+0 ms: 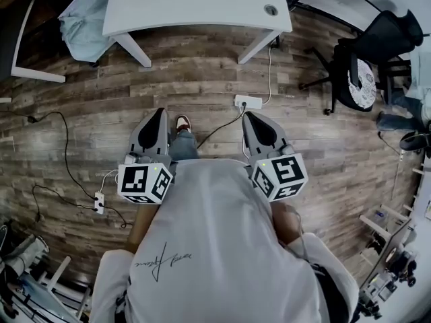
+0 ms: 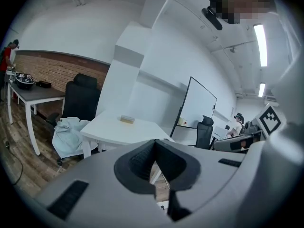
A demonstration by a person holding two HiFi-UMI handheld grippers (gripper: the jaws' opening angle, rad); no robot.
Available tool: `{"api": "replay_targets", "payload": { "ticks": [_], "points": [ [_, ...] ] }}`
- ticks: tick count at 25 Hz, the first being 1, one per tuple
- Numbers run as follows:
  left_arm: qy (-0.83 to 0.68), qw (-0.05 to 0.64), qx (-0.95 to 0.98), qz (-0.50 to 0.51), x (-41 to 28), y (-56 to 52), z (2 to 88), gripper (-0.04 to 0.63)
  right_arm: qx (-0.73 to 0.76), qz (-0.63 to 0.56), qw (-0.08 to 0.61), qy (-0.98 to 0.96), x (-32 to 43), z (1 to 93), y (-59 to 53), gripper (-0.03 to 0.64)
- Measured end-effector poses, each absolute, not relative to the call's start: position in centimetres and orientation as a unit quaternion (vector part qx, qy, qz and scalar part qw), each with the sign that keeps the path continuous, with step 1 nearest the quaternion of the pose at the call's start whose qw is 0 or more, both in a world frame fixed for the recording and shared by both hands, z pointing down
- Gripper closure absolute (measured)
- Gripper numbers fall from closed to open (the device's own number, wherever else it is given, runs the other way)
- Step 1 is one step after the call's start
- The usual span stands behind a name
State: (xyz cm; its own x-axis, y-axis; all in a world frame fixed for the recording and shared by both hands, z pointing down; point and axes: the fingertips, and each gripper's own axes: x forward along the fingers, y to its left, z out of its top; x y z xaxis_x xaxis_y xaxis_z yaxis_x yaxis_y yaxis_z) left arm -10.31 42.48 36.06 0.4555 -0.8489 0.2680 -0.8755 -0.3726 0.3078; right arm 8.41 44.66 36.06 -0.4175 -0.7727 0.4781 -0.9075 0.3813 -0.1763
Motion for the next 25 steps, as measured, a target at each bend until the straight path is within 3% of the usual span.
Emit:
{"api": "replay_targets", "payload": {
  "ticks": [25],
  "points": [
    [-0.472,0.23,0.851,0.022,-16.6,33.1,37.0,0.589,0.514,0.255,0.131,-0.808,0.1,36.8,35.5,0.606]
  ]
}}
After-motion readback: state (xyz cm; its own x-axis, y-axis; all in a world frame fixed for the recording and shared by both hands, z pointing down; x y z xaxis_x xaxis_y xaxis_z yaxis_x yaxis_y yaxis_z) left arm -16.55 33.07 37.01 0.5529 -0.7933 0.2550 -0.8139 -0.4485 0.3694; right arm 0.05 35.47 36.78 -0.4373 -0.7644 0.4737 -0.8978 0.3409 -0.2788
